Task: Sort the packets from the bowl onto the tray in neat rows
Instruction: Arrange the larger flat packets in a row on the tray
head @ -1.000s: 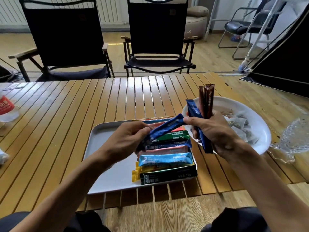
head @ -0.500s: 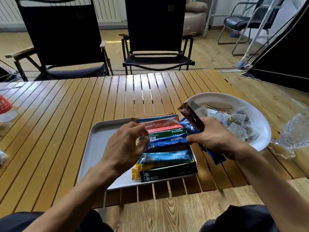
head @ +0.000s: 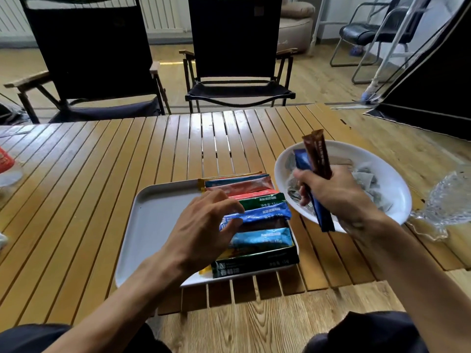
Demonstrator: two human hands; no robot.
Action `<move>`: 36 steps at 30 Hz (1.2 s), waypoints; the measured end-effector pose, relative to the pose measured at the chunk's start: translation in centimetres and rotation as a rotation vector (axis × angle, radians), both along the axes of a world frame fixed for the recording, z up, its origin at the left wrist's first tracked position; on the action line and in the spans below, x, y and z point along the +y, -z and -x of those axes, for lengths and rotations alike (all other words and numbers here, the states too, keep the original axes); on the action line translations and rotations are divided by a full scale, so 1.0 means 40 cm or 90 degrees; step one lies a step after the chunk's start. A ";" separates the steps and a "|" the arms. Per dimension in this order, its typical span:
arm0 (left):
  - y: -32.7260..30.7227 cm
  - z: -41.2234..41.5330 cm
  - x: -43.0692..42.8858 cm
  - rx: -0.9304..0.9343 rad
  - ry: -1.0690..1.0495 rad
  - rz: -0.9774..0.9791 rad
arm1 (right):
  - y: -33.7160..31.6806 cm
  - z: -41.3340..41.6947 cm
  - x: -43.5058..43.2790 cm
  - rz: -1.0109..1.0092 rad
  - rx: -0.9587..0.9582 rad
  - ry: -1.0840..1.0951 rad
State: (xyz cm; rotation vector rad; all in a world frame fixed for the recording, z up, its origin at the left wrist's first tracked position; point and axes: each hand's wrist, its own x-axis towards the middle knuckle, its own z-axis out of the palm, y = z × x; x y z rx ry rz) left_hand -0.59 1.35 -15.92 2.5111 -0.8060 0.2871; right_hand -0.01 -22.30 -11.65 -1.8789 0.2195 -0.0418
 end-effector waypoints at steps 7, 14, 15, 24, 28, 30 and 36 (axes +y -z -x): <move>-0.041 0.025 -0.038 0.268 0.034 0.261 | 0.000 0.017 0.058 -0.195 0.021 0.031; -0.053 0.046 -0.074 0.451 0.069 0.346 | 0.008 0.005 0.108 -0.286 -0.069 0.071; -0.055 0.050 -0.077 0.493 0.069 0.373 | 0.010 0.004 0.111 -0.286 -0.090 0.075; -0.056 0.052 -0.114 0.857 -0.013 0.674 | 0.027 0.014 0.135 -0.286 -0.232 -0.001; -0.060 0.046 -0.106 0.934 -0.030 0.735 | 0.021 0.012 0.137 -0.273 -0.235 -0.014; -0.063 0.044 -0.094 0.938 0.001 0.769 | 0.014 0.011 0.132 -0.280 -0.241 -0.012; -0.071 0.038 -0.066 0.614 0.004 0.627 | 0.014 0.012 0.113 -0.303 -0.152 -0.024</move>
